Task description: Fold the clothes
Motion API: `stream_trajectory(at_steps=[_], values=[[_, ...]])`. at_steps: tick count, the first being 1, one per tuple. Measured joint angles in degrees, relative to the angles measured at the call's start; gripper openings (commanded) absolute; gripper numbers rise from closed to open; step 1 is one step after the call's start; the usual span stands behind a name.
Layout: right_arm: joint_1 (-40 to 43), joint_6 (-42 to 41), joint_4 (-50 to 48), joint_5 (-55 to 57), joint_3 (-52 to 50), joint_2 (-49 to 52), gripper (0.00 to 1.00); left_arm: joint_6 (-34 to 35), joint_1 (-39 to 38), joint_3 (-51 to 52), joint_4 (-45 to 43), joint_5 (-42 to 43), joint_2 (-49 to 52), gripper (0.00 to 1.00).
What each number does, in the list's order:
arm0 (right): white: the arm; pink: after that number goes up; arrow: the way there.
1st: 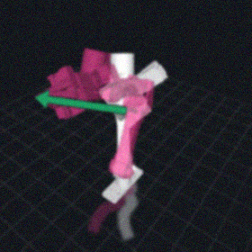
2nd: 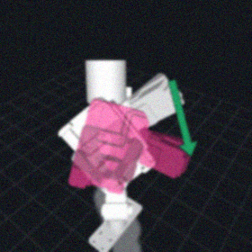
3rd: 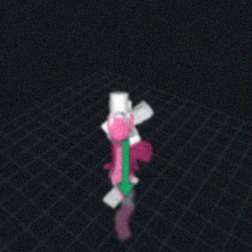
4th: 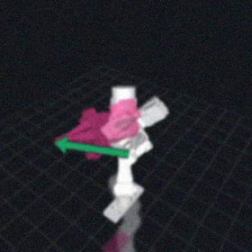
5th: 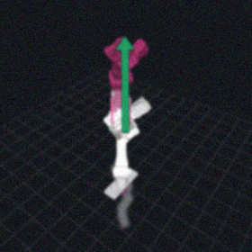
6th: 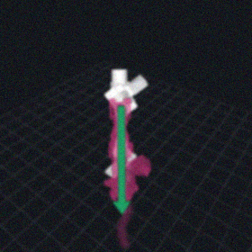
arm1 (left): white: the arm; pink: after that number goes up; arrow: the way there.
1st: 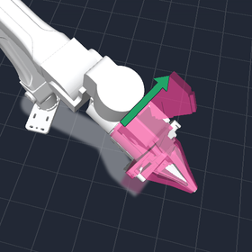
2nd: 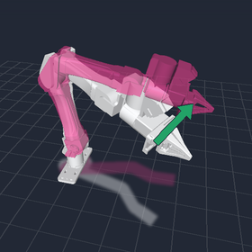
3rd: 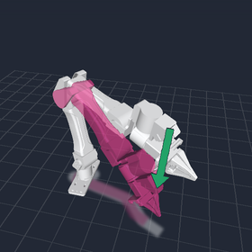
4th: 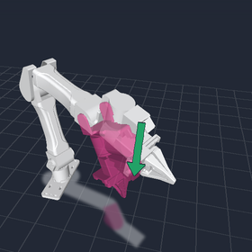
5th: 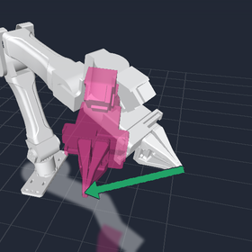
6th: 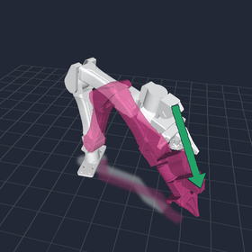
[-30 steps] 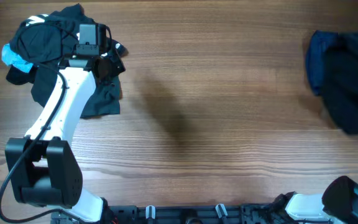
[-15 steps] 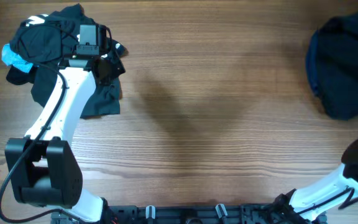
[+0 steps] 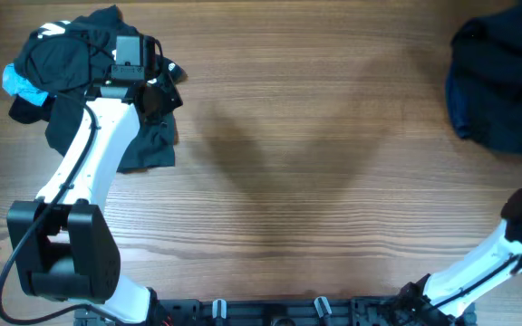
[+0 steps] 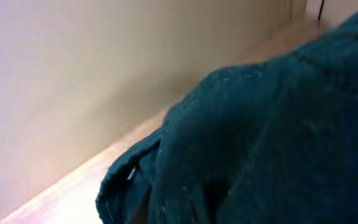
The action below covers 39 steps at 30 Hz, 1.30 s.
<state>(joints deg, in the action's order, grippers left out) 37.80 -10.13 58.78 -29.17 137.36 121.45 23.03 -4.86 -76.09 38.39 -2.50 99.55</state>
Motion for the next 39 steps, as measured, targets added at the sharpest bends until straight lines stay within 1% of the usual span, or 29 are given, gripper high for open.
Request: stream_trajectory(at_steps=[3, 7, 8, 10, 14, 15, 16, 17, 18, 19, 20, 25, 26, 27, 28, 29, 31, 32, 33, 35, 36, 39], values=[[-0.22, -0.11, 3.96, 0.0, -0.04, 4.22, 0.04, 0.0, 0.0, 0.0, 0.0, 0.0, 0.0, 0.08], [-0.2, -5.53, 13.09, 1.84, -0.07, 5.46, 0.04, 0.0, 0.0, 0.0, 0.0, 0.02, 0.0, 0.08], [-0.15, -8.02, 16.2, 3.19, -0.04, 5.46, 0.04, 0.0, -0.02, 0.0, 0.0, 0.0, 0.0, 0.08], [-0.15, -10.01, 20.46, 5.9, -0.07, 5.46, 0.04, 0.0, 0.0, 0.0, 0.0, 0.0, 0.0, 0.08], [-0.15, -13.73, 23.15, 13.84, -1.53, 5.4, 0.05, 0.0, 0.0, 0.0, 0.0, 0.0, 0.0, 0.08], [-0.09, -14.56, 23.02, 15.63, -3.32, 5.38, 0.11, 0.0, -0.02, 0.0, 0.02, 0.0, 0.0, 0.08], [0.02, -15.39, 22.82, 16.85, -5.25, 5.38, 0.21, 0.0, 0.0, 0.0, 0.0, 0.0, 0.0, 0.08], [0.22, -16.11, 22.12, 18.03, -7.65, 5.38, 0.39, 0.0, 0.0, 0.0, 0.0, 0.0, 0.0, 0.08], [0.57, -16.83, 21.31, 18.78, -9.62, 5.38, 0.73, 0.0, 0.0, 0.0, 0.02, 0.0, 0.0, 0.08], [0.9, -17.14, 20.79, 19.26, -11.15, 5.38, 0.93, 0.0, 0.0, 0.0, 0.0, 0.0, 0.0, 0.08], [1.22, -17.49, 20.33, 19.89, -12.48, 5.38, 1.0, 0.0, 0.0, 0.0, 0.0, 0.0, 0.0, 0.09], [2.56, -17.42, 18.05, 21.11, -13.88, 5.35, 0.99, 0.0, 0.0, 0.0, 0.0, 0.0, 0.0, 0.11], [2.84, -17.05, 17.59, 20.83, -13.51, 5.35, 0.96, 0.0, 0.0, 0.0, 0.0, 0.0, 0.0, 0.11], [3.21, -16.63, 17.03, 20.2, -12.63, 5.31, 0.9, 0.0, -0.02, 0.0, 0.0, 0.02, 0.0, 0.11], [3.43, -16.02, 16.59, 19.39, -11.82, 5.2, 0.81, 0.0, 0.0, 0.0, 0.0, 0.02, 0.0, 0.11], [3.78, -14.69, 15.5, 17.77, -10.32, 4.81, 0.7, 0.0, 0.0, 0.0, 0.0, 0.0, 0.0, 0.11], [4.15, -12.26, 13.68, 14.75, -7.74, 2.32, 0.37, 0.0, 0.0, 0.0, 0.0, 0.02, 0.0, 0.11], [4.15, -11.43, 12.68, 13.11, -6.93, -0.13, 0.27, 0.0, 0.0, 0.0, 0.0, 0.02, 0.0, 0.11], [4.13, -11.15, 12.31, 12.41, -6.73, -1.38, 0.22, 0.0, 0.0, 0.0, 0.0, 0.0, 0.0, 0.11], [4.13, -10.14, 12.22, 10.93, -6.21, -5.14, 0.06, 0.0, 0.0, 0.0, 0.0, 0.0, 0.0, 0.11], [4.13, -9.66, 12.2, 10.43, -5.84, -6.78, 0.04, 0.0, 0.0, 0.0, 0.0, 0.0, 0.0, 0.11], [3.78, -9.03, 11.8, 9.73, -5.25, -8.55, 0.04, 0.0, 0.0, 0.0, -0.02, 0.0, 0.0, 0.11]])
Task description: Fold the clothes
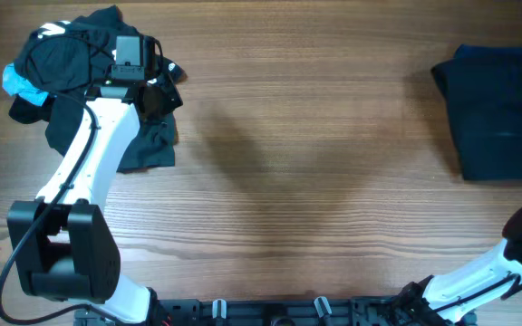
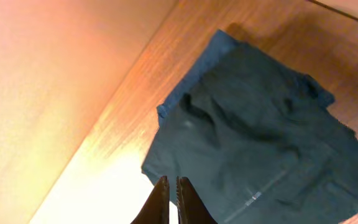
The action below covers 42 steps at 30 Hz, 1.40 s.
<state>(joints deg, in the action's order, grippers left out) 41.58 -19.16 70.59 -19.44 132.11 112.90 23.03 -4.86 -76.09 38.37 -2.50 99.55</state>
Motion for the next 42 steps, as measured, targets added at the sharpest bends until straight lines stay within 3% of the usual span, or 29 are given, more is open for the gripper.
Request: stream_trajectory(at_steps=[9, 15, 18, 25, 33, 35, 37, 40, 42], values=[[-2.67, 0.44, -0.5, -0.09, -0.52, 10.03, 0.04, 0.0, -0.02, 0.0, 0.02, 0.02, 0.68, 0.08], [-2.78, 2.64, -0.42, -0.02, -1.27, 18.86, 0.04, 0.0, -0.02, 0.0, -0.81, 0.22, 2.36, 0.17], [-3.48, 3.69, -3.72, 0.0, -1.27, 21.31, 0.05, 0.0, -0.02, 0.0, -0.85, 0.22, 2.36, 0.26], [-4.72, 4.37, -9.9, 0.2, -1.27, 25.35, 0.14, 0.0, -0.02, 0.0, -1.09, 0.22, 2.36, 0.29], [-4.63, 6.03, -13.33, -0.33, -1.27, 25.97, 0.15, 0.0, -0.02, 0.0, -1.25, 0.22, 2.36, 0.32], [-4.63, 6.05, -13.51, -1.46, -1.27, 25.97, 0.22, 0.0, -0.02, 0.0, -1.25, 0.22, 2.36, 0.34], [-4.63, 6.49, -13.66, -2.49, -1.27, 25.83, 0.43, 0.0, -0.02, 0.0, -1.25, 0.22, 2.36, 0.35], [-4.63, 6.91, -13.73, -3.08, -1.29, 24.17, 0.64, 0.0, -0.02, 0.0, -1.25, 0.22, 2.36, 0.36], [-4.63, 7.19, -13.68, -3.32, -1.27, 21.0, 0.69, 0.0, -0.02, 0.0, -1.25, 0.22, 2.36, 0.37]])
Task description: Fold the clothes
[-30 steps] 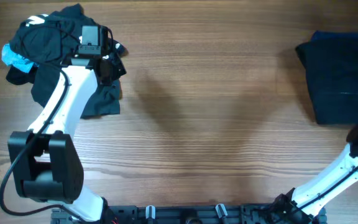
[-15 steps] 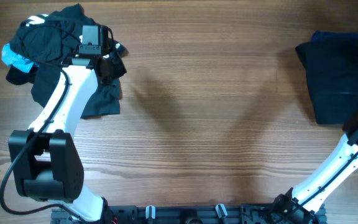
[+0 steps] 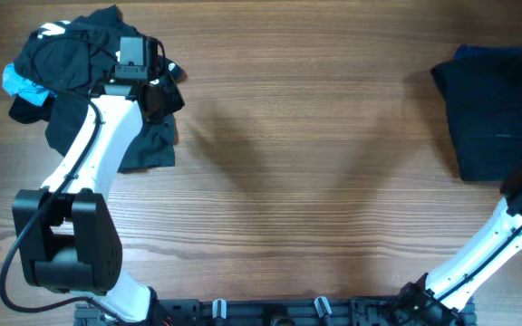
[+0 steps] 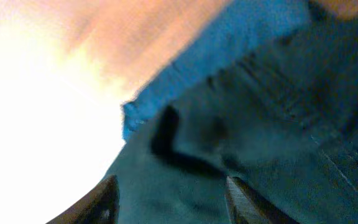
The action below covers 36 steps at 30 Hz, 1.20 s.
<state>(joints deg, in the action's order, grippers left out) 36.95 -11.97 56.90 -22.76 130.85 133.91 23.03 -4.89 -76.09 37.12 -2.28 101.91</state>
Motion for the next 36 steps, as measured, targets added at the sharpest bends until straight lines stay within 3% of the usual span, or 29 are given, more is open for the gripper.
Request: stream_trajectory(at_steps=[5, 6, 10, 12, 13, 22, 30, 34, 36], values=[[0.0, 0.15, 2.38, -0.87, 0.15, -8.15, 0.64, 0.0, 0.0, 0.0, 0.0, 0.0, 0.0, 0.38], [0.0, 0.44, 3.45, -0.83, 0.15, -7.8, 0.5, 0.0, 0.0, 0.0, 0.0, 0.0, 0.0, 0.38], [-0.07, 0.96, 3.23, -0.22, 0.11, -6.01, 0.18, 0.0, 0.0, 0.0, -0.02, 0.0, 0.0, 0.38], [-0.15, 0.74, 3.13, 0.59, 0.11, -3.85, 0.05, 0.0, 0.0, 0.0, -0.02, 0.0, 0.0, 0.39], [-0.17, 1.07, 2.84, 0.98, 0.11, -2.73, 0.04, 0.0, 0.0, 0.0, 0.0, 0.0, 0.0, 0.38], [-0.17, 1.16, -2.03, 6.1, 0.09, 6.84, 0.04, 0.0, 0.0, 0.0, -0.02, 0.0, 0.0, 0.4], [-0.17, 0.92, -4.26, 6.78, 0.13, 8.15, 0.06, 0.0, 0.0, 0.0, -0.02, 0.0, 0.0, 0.45], [-0.15, 0.33, -4.04, 6.38, 0.13, 5.14, 0.27, 0.0, 0.0, 0.0, -0.26, 0.0, 0.0, 0.46], [-0.15, 0.15, -3.72, 4.7, 0.33, -0.22, 0.47, -0.04, 0.0, 0.0, -0.9, 0.0, 0.0, 0.51]])
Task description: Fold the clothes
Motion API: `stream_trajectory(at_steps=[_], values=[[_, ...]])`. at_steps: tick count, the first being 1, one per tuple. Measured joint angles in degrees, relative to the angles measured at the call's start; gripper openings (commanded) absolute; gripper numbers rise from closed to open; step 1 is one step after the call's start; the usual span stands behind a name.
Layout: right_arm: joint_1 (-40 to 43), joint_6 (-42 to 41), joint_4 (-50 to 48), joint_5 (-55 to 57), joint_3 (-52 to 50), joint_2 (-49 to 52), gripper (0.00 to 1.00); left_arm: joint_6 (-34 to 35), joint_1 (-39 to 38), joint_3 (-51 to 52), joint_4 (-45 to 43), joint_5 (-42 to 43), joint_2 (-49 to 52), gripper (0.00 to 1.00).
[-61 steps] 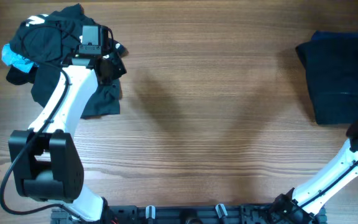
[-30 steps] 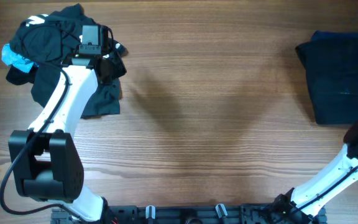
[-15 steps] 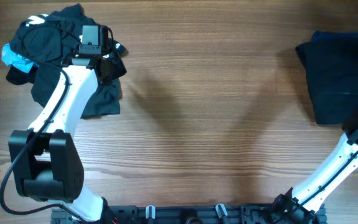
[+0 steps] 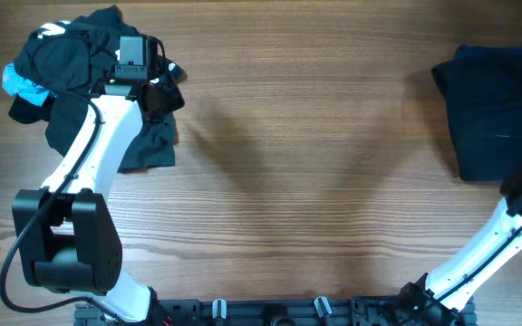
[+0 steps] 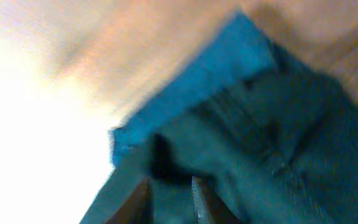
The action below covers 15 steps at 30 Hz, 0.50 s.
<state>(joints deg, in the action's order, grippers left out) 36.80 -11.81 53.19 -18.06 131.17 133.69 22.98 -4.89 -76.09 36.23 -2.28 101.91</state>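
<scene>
A folded dark garment (image 4: 501, 104) lies at the table's far right; the blurred right wrist view shows it as teal cloth (image 5: 272, 143) with a bright blue edge. My right gripper (image 5: 169, 200) sits at its near edge (image 4: 521, 184). Its jaws are partly apart, with cloth showing between the fingers (image 5: 197, 199). A heap of dark clothes (image 4: 71, 63) lies at the far left. My left gripper (image 4: 154, 86) rests on the heap's right side, dark against dark, so its jaws are hidden.
A light blue piece (image 4: 16, 83) pokes out of the heap's left side. Bare wooden table (image 4: 297, 154) stretches between the heap and the folded garment. The arm bases stand along the near edge.
The right gripper's fingers stand closer together than before, still at the garment's near edge. The wrist view has shifted slightly. The left arm and both clothes look unchanged from overhead.
At first the dark garment at the right looked bunched and the right wrist camera was pressed close to it. Then it lay flat and folded, with the right gripper shut and raised above it. Later the gripper was wide open at its near edge, and now stands narrower.
</scene>
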Motion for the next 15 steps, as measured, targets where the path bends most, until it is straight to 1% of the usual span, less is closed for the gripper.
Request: stream_trajectory(at_steps=[2, 4, 6, 9, 11, 12, 15], values=[[0.0, -0.31, 1.6, -2.73, 0.13, -5.99, 0.6, -0.72, 0.0, 0.0, 0.02, 0.04, -0.02, 0.58], [0.0, 0.02, 2.97, -4.76, 0.46, -11.54, 0.7, -1.44, 0.0, 0.02, 0.04, 0.0, -0.74, 0.65], [0.0, 0.76, 4.81, -6.88, 1.66, -17.86, 0.75, -2.19, 0.0, 0.02, 0.07, -0.02, -3.48, 0.72], [0.0, 2.19, 9.88, -8.7, 2.12, -24.22, 0.8, -2.49, 0.0, 0.02, 0.09, 0.0, -9.4, 0.81], [0.0, 3.65, 14.08, -9.25, 2.23, -26.99, 0.81, -2.67, 0.0, 0.02, 0.44, 0.02, -14.36, 0.86], [0.0, 4.22, 15.58, -9.4, 2.23, -27.78, 0.81, -2.73, 0.0, 0.02, 0.85, 0.04, -16.9, 0.88], [0.0, 5.7, 18.86, -10.34, 2.23, -28.98, 0.81, -3.69, 0.0, 0.02, 2.6, 1.68, -22.18, 0.96]])
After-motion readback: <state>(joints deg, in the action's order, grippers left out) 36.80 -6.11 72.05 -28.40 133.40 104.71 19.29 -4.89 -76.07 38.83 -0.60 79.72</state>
